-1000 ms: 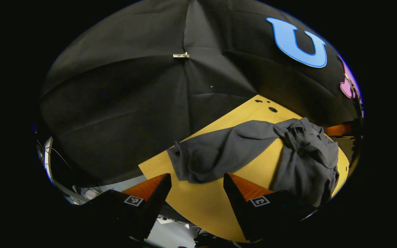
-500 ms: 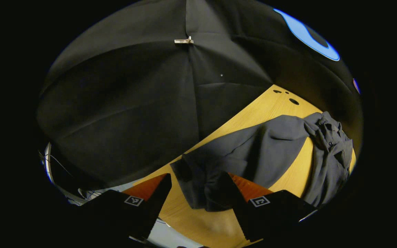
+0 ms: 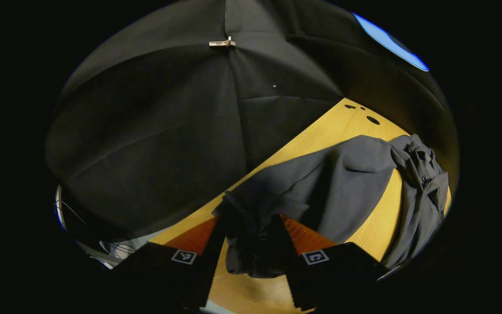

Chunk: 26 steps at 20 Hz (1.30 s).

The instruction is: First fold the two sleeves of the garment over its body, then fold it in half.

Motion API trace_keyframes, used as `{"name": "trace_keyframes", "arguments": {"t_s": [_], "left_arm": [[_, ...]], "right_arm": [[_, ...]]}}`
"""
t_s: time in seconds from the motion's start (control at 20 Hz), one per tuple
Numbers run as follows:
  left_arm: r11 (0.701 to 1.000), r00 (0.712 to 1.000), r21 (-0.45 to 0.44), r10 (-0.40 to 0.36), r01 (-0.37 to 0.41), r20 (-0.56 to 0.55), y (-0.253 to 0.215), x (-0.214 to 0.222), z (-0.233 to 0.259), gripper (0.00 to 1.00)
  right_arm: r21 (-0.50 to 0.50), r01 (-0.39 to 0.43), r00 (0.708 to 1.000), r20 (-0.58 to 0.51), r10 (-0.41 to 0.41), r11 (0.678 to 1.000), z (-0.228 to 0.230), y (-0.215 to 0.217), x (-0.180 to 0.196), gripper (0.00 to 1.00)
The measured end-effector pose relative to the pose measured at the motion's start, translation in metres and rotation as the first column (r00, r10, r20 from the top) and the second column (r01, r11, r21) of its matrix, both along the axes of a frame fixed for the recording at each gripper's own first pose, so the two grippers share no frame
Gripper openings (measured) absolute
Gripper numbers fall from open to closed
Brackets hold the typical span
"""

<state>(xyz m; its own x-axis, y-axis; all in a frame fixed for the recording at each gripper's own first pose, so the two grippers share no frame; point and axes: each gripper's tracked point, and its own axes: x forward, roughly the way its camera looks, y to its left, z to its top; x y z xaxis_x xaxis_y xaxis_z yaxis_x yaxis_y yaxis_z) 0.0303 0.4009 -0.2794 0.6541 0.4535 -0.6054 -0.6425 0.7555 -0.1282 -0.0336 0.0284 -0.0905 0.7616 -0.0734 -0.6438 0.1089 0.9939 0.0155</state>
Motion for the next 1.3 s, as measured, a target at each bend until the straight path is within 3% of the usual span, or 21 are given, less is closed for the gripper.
{"name": "trace_keyframes", "arguments": {"t_s": [0.25, 0.35, 0.5, 0.85, 1.05, 1.3], "left_arm": [[0.998, 0.999, 0.05, -0.036, 0.037, -0.036, -0.011, 0.016, 0.005, 0.14], [1.0, 0.999, 0.021, -0.016, 0.016, -0.035, -0.014, 0.015, 0.009, 0.06], [0.999, 1.0, -0.032, 0.028, -0.028, 0.001, -0.02, 0.015, 0.018, 0.06], [1.0, 0.997, 0.028, -0.004, 0.002, 0.077, -0.028, 0.036, 0.092, 0.05], [0.993, 0.994, 0.11, -0.049, 0.038, 0.096, -0.042, 0.064, 0.145, 0.06], [0.97, 0.967, 0.195, -0.178, 0.141, 0.183, -0.092, 0.12, 0.218, 0.05]], "right_arm": [[0.058, 0.006, 1.0, 0.003, -0.006, 0.998, -0.004, -0.003, -0.004, 0.99], [0.076, -0.006, 1.0, 0.011, 0.005, 0.997, -0.003, -0.005, 0.0, 0.99], [0.091, 0.0, 1.0, 0.017, -0.002, 0.996, -0.001, -0.016, 0.005, 0.99], [0.117, 0.041, 0.997, 0.055, -0.048, 0.992, 0.005, -0.046, 0.018, 0.99], [0.132, 0.064, 0.995, 0.073, -0.074, 0.989, 0.008, -0.061, 0.019, 0.99], [0.153, 0.118, 0.985, 0.11, -0.135, 0.981, 0.011, -0.083, 0.012, 0.99]]}}
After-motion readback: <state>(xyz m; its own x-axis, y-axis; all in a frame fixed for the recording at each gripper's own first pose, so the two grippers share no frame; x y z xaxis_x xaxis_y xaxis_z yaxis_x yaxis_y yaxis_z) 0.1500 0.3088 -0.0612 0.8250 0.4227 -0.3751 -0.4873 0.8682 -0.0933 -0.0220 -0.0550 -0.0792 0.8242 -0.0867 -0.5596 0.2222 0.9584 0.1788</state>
